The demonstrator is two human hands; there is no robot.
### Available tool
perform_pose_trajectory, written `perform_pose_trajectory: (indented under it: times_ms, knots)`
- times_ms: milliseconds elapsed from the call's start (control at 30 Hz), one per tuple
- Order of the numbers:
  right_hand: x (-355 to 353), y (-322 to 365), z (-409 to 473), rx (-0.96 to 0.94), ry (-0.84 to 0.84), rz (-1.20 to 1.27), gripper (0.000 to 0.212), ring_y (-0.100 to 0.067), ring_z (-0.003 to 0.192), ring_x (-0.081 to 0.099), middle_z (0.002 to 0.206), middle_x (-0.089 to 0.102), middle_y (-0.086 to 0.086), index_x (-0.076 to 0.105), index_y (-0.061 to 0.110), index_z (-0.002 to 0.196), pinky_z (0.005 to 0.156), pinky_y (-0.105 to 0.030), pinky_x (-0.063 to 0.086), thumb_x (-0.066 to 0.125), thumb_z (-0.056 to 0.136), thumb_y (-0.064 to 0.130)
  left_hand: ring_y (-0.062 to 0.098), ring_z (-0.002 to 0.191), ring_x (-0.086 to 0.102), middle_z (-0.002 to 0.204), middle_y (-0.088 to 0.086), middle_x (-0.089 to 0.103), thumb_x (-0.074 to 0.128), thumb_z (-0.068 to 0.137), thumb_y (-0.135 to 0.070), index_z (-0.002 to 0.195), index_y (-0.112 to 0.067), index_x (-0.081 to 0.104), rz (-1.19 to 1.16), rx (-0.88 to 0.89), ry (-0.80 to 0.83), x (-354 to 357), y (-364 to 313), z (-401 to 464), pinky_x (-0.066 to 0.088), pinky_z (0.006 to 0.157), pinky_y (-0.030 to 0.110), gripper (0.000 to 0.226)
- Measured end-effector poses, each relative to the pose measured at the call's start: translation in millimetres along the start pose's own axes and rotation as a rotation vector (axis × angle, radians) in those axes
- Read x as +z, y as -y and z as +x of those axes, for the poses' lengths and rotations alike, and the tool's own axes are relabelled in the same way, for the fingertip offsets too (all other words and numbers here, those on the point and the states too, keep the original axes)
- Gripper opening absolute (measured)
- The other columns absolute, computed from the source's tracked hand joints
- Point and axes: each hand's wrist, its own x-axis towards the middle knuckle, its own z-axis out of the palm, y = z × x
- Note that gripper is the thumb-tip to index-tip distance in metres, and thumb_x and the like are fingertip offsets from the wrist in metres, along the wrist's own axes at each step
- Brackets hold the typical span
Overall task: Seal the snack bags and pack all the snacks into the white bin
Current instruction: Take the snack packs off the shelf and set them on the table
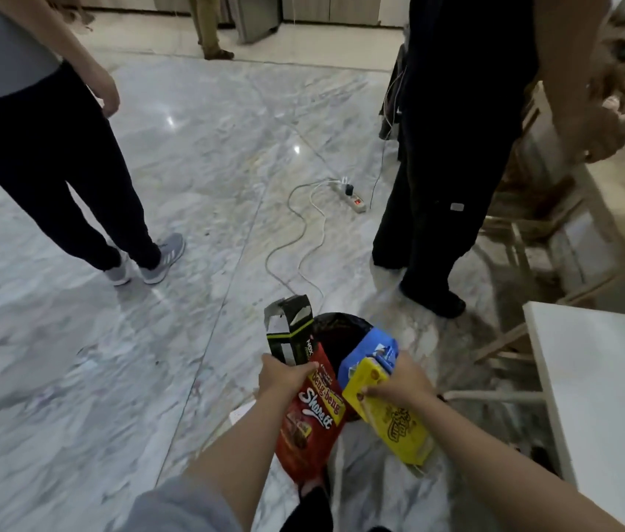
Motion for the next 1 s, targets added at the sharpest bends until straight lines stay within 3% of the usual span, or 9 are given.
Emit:
perform_pose_trajectory:
  times_ms: [133, 300, 533, 667, 767, 900, 1000]
  knots:
    - [15.5, -0.3, 50.3, 0.051, 0.059, -0.012, 0.100, -0.025, 0.109, 0.055, 0.129, 0.051, -0.007, 0.039, 0.012, 0.132, 0.078, -0.035, 0.053, 0.085, 0.054, 0.053, 0.027, 0.089, 0.060, 0.097, 0.004, 0.060, 0.087, 0.056, -0.042, 0.104, -0.013, 0.042, -0.001, -0.027, 0.024, 4.9, -37.4, -12.2, 0.052, 0.079, 0.040, 0.072]
    - [50.2, -12.8, 119.5, 0.177, 0.127, -0.095, 0.123, -0.031, 0.127, 0.043, 0.148, 0.027, -0.014, 0.016, 0.013, 0.149, 0.092, -0.039, 0.049, 0.083, 0.055, 0.056, 0.028, 0.090, 0.060, 0.097, 0.005, 0.058, 0.087, 0.062, -0.034, 0.102, -0.013, 0.038, 0.066, -0.080, 0.050, 42.4, -24.5, 41.2, 0.052, 0.082, 0.042, 0.066]
    - [107.0, -42.6, 232.2, 0.188, 0.165, -0.201, 0.123, -0.037, 0.129, 0.040, 0.147, 0.029, -0.018, 0.010, 0.013, 0.150, 0.094, -0.042, 0.047, 0.085, 0.060, 0.048, 0.033, 0.104, 0.061, 0.114, 0.012, 0.062, 0.087, 0.061, -0.037, 0.117, -0.006, 0.046, 0.099, -0.131, 0.075, 117.0, 11.5, 143.5, 0.051, 0.086, 0.041, 0.076]
    - [128.4, -59.3, 282.8, 0.153, 0.181, -0.303, 0.126, -0.039, 0.131, 0.037, 0.148, 0.025, -0.020, 0.005, 0.014, 0.151, 0.097, -0.043, 0.045, 0.083, 0.060, 0.053, 0.030, 0.099, 0.064, 0.112, 0.011, 0.066, 0.079, 0.044, -0.065, 0.116, -0.007, 0.053, 0.170, -0.136, 0.130, 160.6, 44.0, 210.0, 0.054, 0.084, 0.042, 0.096]
    - [138.5, -69.3, 308.1, 0.080, 0.148, -0.271, 0.119, -0.039, 0.131, 0.037, 0.146, 0.030, -0.022, 0.006, 0.014, 0.151, 0.098, -0.042, 0.042, 0.077, 0.066, 0.056, 0.033, 0.113, 0.057, 0.123, 0.013, 0.058, 0.076, 0.057, -0.064, 0.126, -0.001, 0.045, 0.199, -0.149, 0.147, 172.0, 33.0, 216.2, 0.048, 0.092, 0.038, 0.098]
    - [134.2, -71.1, 312.2, 0.011, 0.140, -0.129, 0.096, -0.036, 0.133, 0.037, 0.147, 0.033, -0.020, 0.011, 0.010, 0.151, 0.107, -0.042, 0.038, 0.065, 0.082, 0.050, 0.031, 0.119, 0.053, 0.129, 0.015, 0.055, 0.069, 0.079, -0.047, 0.128, 0.000, 0.042, 0.210, -0.125, 0.141, 172.1, 20.2, 211.6, 0.042, 0.099, 0.037, 0.072]
    - [118.7, -66.4, 295.2, -0.005, 0.162, -0.083, 0.082, -0.033, 0.137, 0.033, 0.151, 0.030, -0.015, 0.014, 0.012, 0.151, 0.110, -0.043, 0.034, 0.058, 0.090, 0.044, 0.033, 0.125, 0.047, 0.137, 0.016, 0.047, 0.062, 0.085, -0.049, 0.138, -0.002, 0.032, 0.212, -0.136, 0.167, 161.4, 9.2, 197.0, 0.041, 0.102, 0.039, 0.077]
